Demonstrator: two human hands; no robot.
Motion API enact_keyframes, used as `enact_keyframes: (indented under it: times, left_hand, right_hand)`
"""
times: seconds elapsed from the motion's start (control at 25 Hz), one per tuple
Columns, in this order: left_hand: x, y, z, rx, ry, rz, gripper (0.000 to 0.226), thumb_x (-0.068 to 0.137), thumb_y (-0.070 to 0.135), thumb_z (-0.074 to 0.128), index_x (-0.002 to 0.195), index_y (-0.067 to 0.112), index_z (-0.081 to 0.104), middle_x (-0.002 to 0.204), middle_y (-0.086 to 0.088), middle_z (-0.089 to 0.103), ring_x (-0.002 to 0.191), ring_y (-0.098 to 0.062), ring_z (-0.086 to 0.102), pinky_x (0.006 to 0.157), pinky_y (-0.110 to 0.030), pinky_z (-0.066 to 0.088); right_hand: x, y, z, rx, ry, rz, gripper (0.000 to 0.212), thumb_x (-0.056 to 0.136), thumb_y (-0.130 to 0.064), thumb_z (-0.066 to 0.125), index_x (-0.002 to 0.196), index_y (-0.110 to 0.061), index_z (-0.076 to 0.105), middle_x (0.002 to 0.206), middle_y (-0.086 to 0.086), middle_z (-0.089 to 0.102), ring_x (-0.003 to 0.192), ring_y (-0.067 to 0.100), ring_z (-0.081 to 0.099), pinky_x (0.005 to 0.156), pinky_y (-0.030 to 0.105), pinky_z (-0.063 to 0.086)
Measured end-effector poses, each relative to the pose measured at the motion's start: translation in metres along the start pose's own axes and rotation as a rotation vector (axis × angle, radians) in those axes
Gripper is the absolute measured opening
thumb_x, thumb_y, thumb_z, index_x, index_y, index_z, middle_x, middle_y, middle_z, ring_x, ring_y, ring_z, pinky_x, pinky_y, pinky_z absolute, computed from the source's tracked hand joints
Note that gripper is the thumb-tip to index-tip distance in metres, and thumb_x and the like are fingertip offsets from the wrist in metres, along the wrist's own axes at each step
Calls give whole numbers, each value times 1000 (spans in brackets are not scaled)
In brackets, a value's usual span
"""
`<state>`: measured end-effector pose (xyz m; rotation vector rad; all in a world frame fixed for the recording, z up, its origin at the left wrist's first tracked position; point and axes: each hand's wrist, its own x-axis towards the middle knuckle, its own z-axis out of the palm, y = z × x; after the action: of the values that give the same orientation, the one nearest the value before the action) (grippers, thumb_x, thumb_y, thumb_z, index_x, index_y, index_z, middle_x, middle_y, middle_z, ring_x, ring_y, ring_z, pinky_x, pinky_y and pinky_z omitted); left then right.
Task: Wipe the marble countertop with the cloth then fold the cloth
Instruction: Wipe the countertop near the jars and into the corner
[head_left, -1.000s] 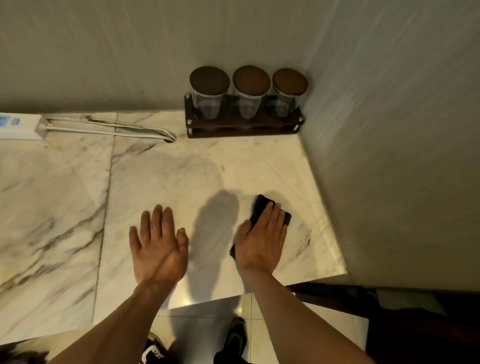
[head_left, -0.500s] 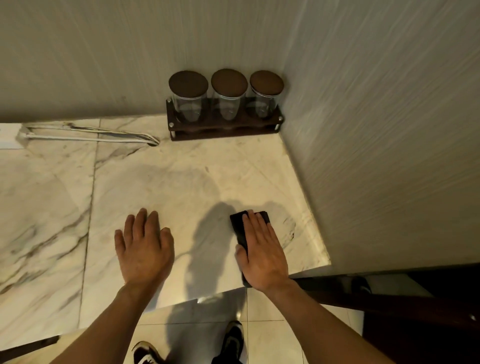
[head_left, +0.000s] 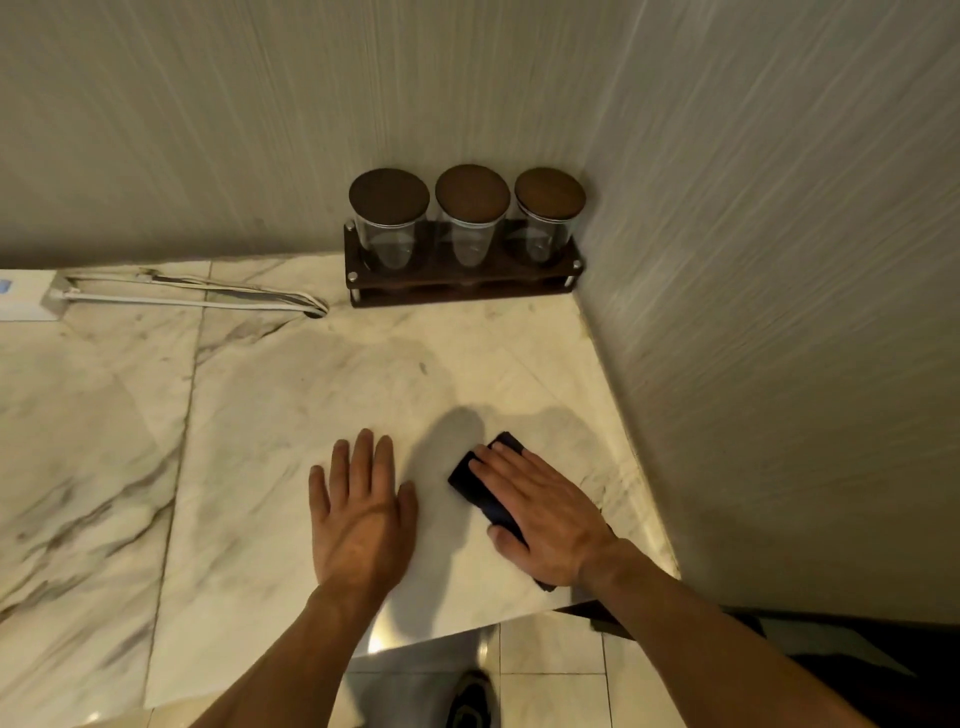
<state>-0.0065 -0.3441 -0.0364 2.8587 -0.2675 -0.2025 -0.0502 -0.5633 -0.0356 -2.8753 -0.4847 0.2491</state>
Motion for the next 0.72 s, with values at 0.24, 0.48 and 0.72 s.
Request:
enact_keyframes:
  times: [0.24, 0.48, 0.72]
  left_hand:
    - [1, 1, 0, 41, -48, -30, 65, 93, 50, 3, 151, 22, 1, 162, -2, -5, 145, -22, -18, 117, -46, -11]
    - [1, 2, 2, 72, -36, -30, 66, 94, 50, 6, 151, 19, 11, 161, -4, 7, 147, -24, -6, 118, -49, -1]
    - [3, 5, -1, 116, -52, -32, 62, 93, 44, 25, 146, 12, 33, 156, -10, 29, 145, -31, 19, 115, -55, 18]
  right_hand:
    - [22, 23, -8, 19, -18, -42, 69, 93, -42, 38, 153, -20, 11, 161, -3, 5, 147, 8, -3, 119, 30, 1]
    - [50, 43, -13, 12, 14, -35, 69, 91, -41, 38, 152, -19, 14, 160, -4, 6, 146, 9, 0, 119, 28, 0]
    - [89, 67, -24, -16, 44, 8, 72, 90, -47, 36, 152, -20, 11, 161, 0, 12, 146, 12, 5, 117, 28, 0]
